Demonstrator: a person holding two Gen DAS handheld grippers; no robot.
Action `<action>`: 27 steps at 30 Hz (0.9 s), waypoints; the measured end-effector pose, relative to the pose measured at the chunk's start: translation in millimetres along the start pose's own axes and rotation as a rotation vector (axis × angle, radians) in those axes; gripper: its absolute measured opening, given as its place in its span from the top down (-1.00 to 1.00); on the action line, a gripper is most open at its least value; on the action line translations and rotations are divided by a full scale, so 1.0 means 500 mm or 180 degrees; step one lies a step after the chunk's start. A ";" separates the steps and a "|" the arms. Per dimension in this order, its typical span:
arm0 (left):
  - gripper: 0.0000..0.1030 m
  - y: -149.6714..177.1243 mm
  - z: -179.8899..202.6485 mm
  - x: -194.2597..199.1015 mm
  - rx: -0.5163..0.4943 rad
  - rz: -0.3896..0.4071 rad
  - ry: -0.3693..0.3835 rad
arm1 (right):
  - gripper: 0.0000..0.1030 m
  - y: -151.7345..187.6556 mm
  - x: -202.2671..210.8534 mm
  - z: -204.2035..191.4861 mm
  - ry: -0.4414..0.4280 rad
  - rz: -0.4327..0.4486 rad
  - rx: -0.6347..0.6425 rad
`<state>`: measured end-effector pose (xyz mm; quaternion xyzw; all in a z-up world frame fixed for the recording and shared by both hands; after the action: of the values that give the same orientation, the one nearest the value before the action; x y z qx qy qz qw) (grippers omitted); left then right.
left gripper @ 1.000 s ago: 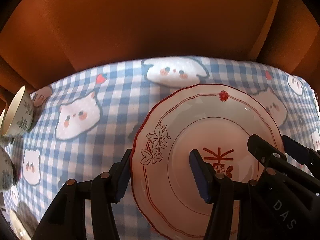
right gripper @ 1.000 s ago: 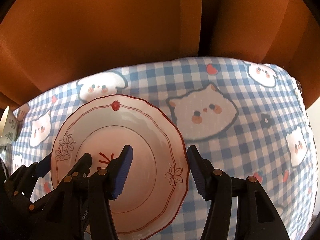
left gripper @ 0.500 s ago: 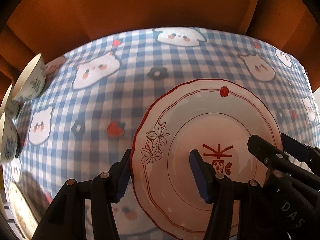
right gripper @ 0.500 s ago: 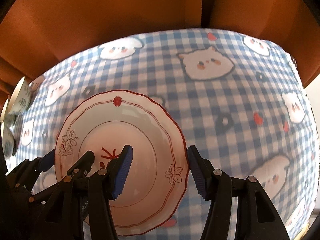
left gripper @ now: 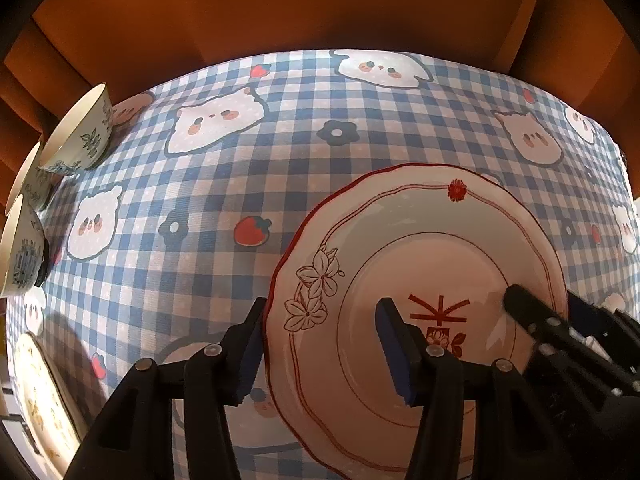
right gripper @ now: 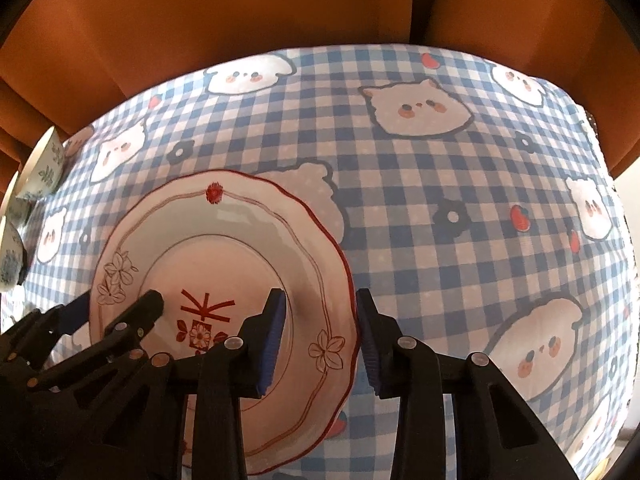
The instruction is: Organize plates and bowls
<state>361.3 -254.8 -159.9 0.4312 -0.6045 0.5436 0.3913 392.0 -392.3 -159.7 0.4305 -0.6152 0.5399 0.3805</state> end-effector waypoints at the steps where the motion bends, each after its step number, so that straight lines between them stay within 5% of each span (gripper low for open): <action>1: -0.08 0.000 0.002 0.002 -0.0001 0.0001 -0.0029 | 0.24 0.001 -0.006 -0.001 -0.0005 -0.0022 0.0009; 16: -0.08 0.058 -0.027 0.092 -0.0116 0.0044 -0.0153 | 0.23 0.055 0.067 -0.029 0.0042 -0.0023 0.0029; 27: -0.08 0.131 -0.107 0.168 -0.0096 0.0161 -0.0010 | 0.23 0.119 0.163 -0.109 0.0108 0.0182 0.0068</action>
<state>272.6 -207.1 -96.4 0.4106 -0.6240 0.5434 0.3830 308.7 -345.3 -96.6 0.4075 -0.6149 0.5643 0.3706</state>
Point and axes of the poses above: each gripper's, at about its wrist camera, not at the fingertips, and x roughly against the way its jaws point, z to its right, y to its underside, the point moved 2 cm from there along -x, roughly the way its jaws point, and after that the axes turned 10 degrees about -x, right-handed, at the moved point
